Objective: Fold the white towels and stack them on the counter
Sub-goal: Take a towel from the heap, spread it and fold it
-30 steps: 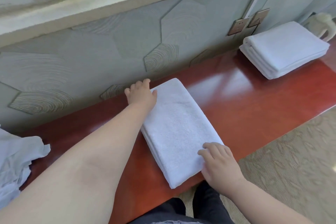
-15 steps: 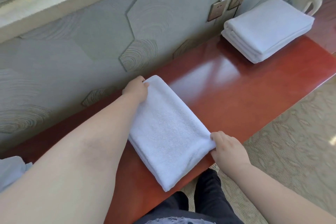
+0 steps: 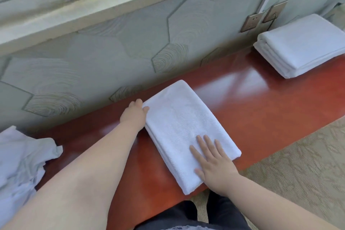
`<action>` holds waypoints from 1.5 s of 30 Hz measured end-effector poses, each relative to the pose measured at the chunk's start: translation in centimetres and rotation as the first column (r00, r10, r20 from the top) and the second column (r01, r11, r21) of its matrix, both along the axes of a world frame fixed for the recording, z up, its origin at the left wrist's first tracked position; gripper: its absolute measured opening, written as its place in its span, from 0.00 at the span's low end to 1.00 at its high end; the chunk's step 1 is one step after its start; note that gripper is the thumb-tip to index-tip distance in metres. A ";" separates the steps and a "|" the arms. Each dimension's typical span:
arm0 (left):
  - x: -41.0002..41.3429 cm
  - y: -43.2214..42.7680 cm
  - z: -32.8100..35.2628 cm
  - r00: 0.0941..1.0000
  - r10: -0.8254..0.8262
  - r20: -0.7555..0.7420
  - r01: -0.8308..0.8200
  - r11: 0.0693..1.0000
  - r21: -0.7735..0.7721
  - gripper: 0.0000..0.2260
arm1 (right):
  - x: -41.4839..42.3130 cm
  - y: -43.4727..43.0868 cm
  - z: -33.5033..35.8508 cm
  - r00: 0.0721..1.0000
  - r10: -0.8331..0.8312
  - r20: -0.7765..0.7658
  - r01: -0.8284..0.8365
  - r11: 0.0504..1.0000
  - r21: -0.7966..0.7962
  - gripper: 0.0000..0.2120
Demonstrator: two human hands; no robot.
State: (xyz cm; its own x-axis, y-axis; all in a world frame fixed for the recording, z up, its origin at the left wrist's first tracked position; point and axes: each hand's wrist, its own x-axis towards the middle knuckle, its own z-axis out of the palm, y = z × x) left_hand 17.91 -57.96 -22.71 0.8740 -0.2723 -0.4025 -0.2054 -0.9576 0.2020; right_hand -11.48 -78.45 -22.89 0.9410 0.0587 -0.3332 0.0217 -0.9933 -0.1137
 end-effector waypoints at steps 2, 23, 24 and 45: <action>0.0 1.1 0.2 1.000 0.025 -0.008 -0.025 1.000 -0.017 0.15 | 0.2 1.0 -0.7 0.999 0.026 -0.022 -0.026 1.000 -0.016 0.33; -6.1 10.2 0.8 0.862 0.412 -0.296 -0.455 0.886 -0.091 0.36 | 5.9 -1.1 0.2 0.238 -0.780 -0.579 0.897 -0.052 0.439 0.19; -6.3 10.2 0.6 0.850 0.407 -0.336 -0.462 0.881 -0.103 0.34 | 6.2 -1.3 0.2 0.217 -0.759 -0.614 0.888 -0.108 0.448 0.18; -8.7 7.3 1.7 0.392 0.443 -0.806 -0.824 0.559 -0.093 0.31 | 7.9 -7.1 2.2 0.348 -0.773 -0.530 0.873 0.061 0.485 0.07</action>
State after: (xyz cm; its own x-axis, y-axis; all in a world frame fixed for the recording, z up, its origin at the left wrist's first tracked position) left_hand 9.26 -50.70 -21.00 0.4022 -0.0471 -0.9143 0.7912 -0.4846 0.3730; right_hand -3.54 -85.53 -20.73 0.4931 -0.5133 -0.7024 -0.8203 -0.0055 -0.5719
